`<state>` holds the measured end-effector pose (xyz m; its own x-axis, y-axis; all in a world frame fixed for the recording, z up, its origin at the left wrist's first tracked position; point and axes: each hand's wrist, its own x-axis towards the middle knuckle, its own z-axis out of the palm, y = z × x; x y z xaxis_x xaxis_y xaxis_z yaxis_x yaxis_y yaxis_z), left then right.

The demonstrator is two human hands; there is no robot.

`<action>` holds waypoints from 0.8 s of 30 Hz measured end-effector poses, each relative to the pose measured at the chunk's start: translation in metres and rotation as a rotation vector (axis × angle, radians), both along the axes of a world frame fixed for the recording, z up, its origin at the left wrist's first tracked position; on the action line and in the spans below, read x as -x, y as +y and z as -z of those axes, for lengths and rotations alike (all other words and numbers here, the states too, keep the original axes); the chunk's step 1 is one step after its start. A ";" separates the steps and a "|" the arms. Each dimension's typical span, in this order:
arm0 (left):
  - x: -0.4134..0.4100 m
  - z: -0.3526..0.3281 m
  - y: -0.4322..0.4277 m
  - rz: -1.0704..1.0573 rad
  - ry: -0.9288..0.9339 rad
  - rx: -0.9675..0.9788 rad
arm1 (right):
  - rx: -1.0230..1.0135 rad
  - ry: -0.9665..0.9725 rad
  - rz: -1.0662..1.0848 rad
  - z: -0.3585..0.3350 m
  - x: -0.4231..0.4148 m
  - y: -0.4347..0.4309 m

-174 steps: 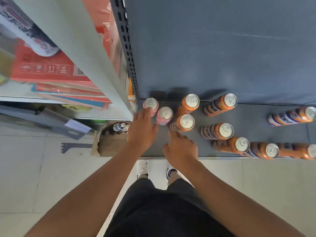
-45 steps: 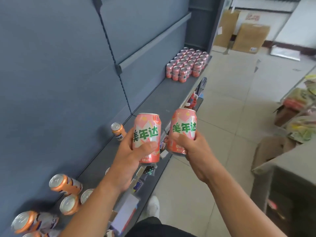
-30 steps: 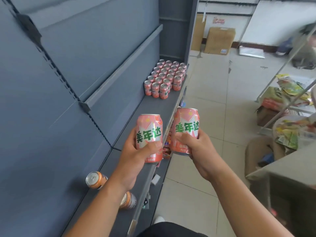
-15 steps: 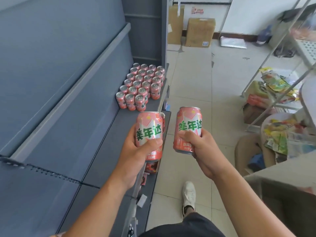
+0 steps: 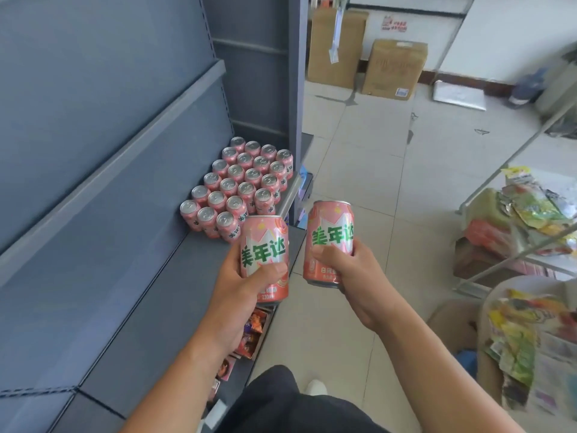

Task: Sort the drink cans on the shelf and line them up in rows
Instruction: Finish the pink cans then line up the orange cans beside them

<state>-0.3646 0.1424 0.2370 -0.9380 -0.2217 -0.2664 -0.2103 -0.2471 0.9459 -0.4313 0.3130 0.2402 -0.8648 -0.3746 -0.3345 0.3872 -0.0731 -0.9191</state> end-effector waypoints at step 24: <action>0.196 0.060 -0.125 -0.397 -0.186 -0.020 | -0.040 -0.138 -0.437 0.044 0.259 -0.166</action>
